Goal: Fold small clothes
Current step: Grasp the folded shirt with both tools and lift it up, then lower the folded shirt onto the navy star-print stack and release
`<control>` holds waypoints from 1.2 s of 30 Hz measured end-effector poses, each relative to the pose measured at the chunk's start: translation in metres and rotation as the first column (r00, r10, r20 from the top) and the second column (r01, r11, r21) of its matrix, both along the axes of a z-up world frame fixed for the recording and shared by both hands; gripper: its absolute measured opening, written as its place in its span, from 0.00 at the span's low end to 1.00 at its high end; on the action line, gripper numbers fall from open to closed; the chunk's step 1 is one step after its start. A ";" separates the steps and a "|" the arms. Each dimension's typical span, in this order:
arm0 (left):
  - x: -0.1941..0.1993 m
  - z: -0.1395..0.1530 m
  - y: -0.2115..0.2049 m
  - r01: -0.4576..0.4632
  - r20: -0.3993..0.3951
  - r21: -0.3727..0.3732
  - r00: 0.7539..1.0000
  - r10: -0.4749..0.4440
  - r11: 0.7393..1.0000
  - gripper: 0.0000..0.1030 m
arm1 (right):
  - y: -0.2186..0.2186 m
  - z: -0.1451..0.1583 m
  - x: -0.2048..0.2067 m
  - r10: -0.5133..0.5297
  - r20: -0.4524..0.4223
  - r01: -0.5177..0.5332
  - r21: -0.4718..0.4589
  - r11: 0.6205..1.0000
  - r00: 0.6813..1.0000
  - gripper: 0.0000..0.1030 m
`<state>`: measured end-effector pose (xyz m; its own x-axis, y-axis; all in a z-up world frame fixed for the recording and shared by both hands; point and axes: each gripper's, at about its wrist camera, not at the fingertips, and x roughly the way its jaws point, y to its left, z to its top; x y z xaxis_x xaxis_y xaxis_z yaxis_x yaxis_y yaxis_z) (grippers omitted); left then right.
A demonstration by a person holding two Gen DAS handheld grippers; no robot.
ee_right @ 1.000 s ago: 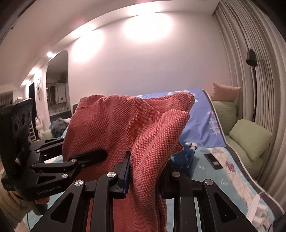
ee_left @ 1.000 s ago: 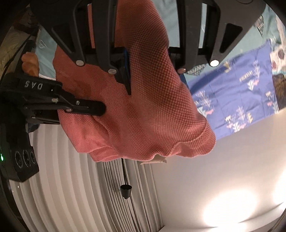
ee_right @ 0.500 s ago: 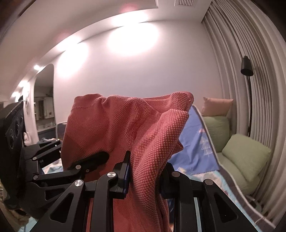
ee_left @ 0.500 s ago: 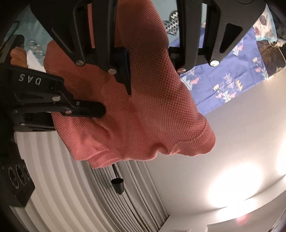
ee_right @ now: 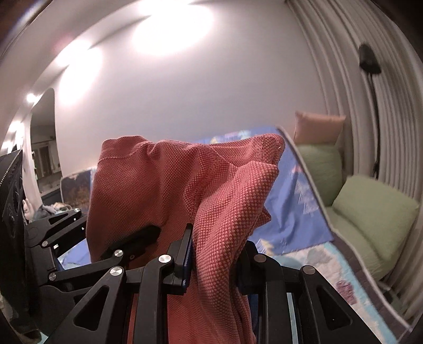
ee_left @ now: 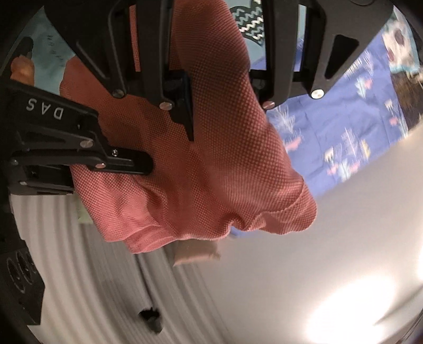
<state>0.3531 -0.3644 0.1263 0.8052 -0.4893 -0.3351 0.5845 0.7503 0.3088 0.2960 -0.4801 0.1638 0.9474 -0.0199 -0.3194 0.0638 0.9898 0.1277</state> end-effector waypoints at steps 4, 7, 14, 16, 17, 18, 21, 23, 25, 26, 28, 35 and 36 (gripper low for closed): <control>0.059 -0.074 -0.011 -0.121 -0.096 0.094 0.987 0.130 0.988 0.44 | -0.010 -0.071 0.079 0.029 -0.162 -0.026 0.019 0.999 0.986 0.26; 0.086 -0.126 -0.010 -0.195 -0.140 0.151 0.966 0.216 0.969 0.54 | -0.009 -0.135 0.121 -0.076 -0.315 0.047 -0.099 0.994 0.946 0.32; 0.102 -0.132 0.011 -0.210 -0.230 -0.072 0.955 0.188 0.975 0.71 | -0.057 -0.177 0.122 -0.030 -0.271 0.073 0.149 0.986 0.962 0.55; 0.103 -0.139 0.009 -0.213 -0.242 -0.106 0.953 0.183 0.971 0.71 | -0.069 -0.181 0.121 -0.016 -0.269 0.073 0.205 0.976 0.963 0.58; 0.100 -0.138 0.012 -0.214 -0.247 -0.117 0.952 0.180 0.970 0.72 | -0.070 -0.181 0.119 -0.014 -0.265 0.073 0.213 0.974 0.964 0.59; 0.103 -0.143 0.013 -0.214 -0.247 -0.119 0.952 0.180 0.969 0.72 | -0.071 -0.181 0.117 -0.014 -0.259 0.072 0.218 0.973 0.966 0.59; 0.109 -0.141 0.011 -0.212 -0.235 -0.106 0.955 0.182 0.972 0.73 | -0.063 -0.180 0.108 -0.020 -0.227 0.072 0.221 0.973 0.974 0.61; 0.108 -0.137 0.012 -0.209 -0.229 -0.088 0.956 0.184 0.974 0.72 | -0.066 -0.179 0.101 -0.045 -0.201 0.090 0.221 0.971 0.979 0.67; 0.099 -0.128 0.016 -0.209 -0.223 -0.062 0.956 0.191 0.976 0.72 | -0.065 -0.173 0.089 -0.062 -0.194 0.108 0.233 0.966 0.979 0.68; 0.090 -0.122 0.019 -0.203 -0.217 -0.046 0.958 0.189 0.978 0.72 | -0.064 -0.169 0.082 -0.081 -0.197 0.126 0.228 0.966 0.977 0.68; 0.071 -0.114 0.024 -0.181 -0.193 -0.014 0.966 0.175 0.983 0.72 | -0.051 -0.158 0.063 -0.146 -0.208 0.181 0.160 0.970 0.967 0.68; -0.021 -0.076 0.077 -0.157 -0.182 -0.046 0.972 0.146 0.987 0.75 | 0.004 -0.113 -0.021 -0.203 -0.216 0.220 0.057 0.974 0.955 0.68; -0.037 -0.070 0.090 -0.162 -0.196 -0.078 0.970 0.144 0.984 0.80 | 0.012 -0.104 -0.036 -0.202 -0.215 0.218 0.053 0.974 0.955 0.68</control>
